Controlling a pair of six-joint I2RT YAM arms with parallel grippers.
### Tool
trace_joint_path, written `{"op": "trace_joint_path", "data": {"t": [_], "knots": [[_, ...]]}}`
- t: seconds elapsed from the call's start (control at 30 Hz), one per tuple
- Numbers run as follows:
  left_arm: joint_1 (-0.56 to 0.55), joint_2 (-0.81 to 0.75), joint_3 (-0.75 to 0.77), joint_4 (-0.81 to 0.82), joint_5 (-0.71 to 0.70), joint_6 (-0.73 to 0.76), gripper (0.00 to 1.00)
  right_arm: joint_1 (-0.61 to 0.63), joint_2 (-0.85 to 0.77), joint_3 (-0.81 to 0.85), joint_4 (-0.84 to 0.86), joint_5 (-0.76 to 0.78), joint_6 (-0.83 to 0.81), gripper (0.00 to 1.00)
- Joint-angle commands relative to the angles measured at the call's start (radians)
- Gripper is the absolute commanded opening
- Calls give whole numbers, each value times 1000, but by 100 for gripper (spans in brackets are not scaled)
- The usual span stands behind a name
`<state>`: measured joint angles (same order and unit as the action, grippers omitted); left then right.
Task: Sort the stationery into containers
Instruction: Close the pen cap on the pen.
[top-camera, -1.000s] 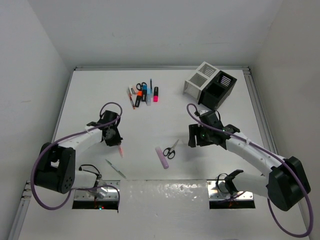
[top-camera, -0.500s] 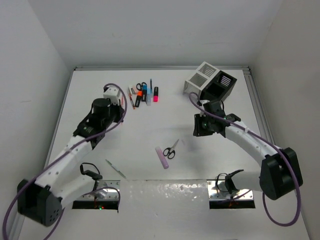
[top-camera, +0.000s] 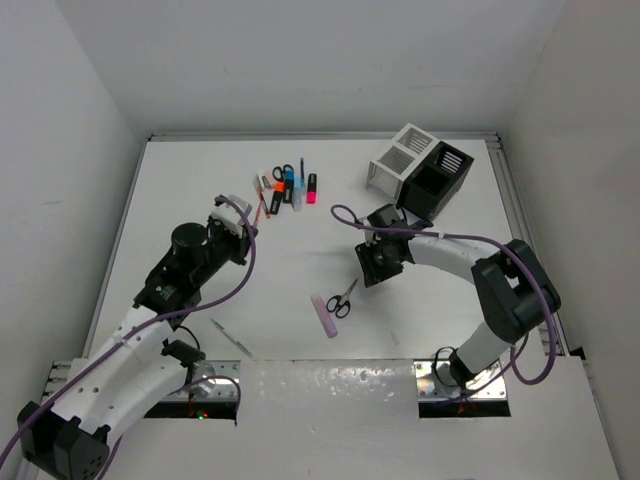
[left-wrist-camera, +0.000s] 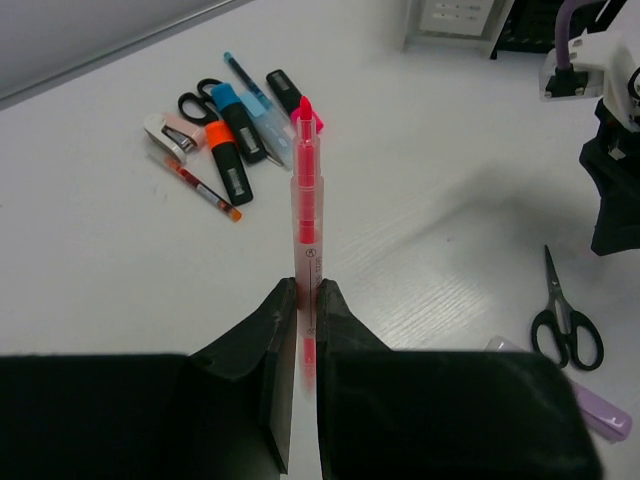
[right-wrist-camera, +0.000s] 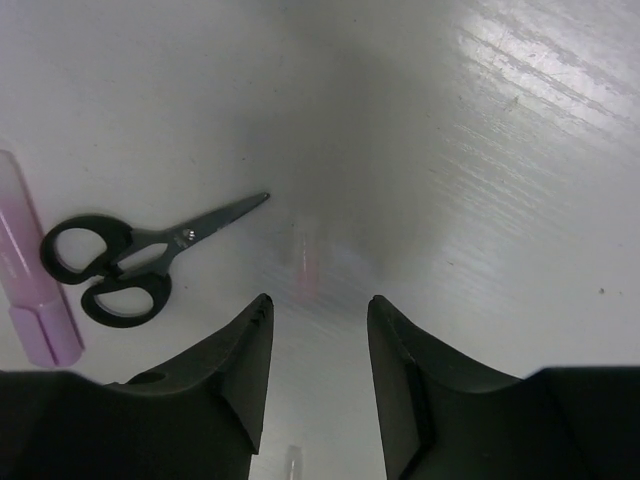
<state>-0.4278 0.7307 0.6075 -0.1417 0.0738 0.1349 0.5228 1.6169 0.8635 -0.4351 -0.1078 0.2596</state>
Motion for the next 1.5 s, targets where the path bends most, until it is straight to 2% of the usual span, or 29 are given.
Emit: {"op": "trace_joint_path", "data": {"t": [0.0, 0.37, 0.47, 0.5, 0.57, 0.67, 0.9, 1.07, 1.4, 1.43, 1.47], "knots": [[-12, -27, 5, 36, -9, 35, 0, 5, 35, 40, 30, -27, -54, 42], [-9, 1, -5, 45, -62, 0, 0, 33, 153, 72, 79, 45, -37, 38], [-11, 4, -6, 47, -65, 0, 0, 36, 167, 89, 62, 62, -40, 32], [-9, 4, -6, 45, -69, 2, 0, 34, 170, 86, 56, 68, -39, 26], [-9, 1, -5, 45, -97, 5, 0, 37, 164, 77, 56, 77, -34, 21], [-8, -1, -5, 53, -103, 5, 0, 42, 137, 66, 64, 82, -26, 22], [-9, 19, -2, 62, -126, -17, 0, 71, 112, 74, 12, 141, -39, 30], [-6, 27, 3, 71, -140, -15, 0, 79, 110, 43, 2, 178, 32, 31], [-3, 29, 11, 68, -137, -20, 0, 79, 101, 2, 19, 198, 109, 26], [-5, 26, 11, 68, -134, -18, 0, 79, 100, -1, 25, 197, 110, 25], [-5, 26, 12, 68, -132, -17, 0, 80, 100, -7, 29, 195, 110, 19]]}}
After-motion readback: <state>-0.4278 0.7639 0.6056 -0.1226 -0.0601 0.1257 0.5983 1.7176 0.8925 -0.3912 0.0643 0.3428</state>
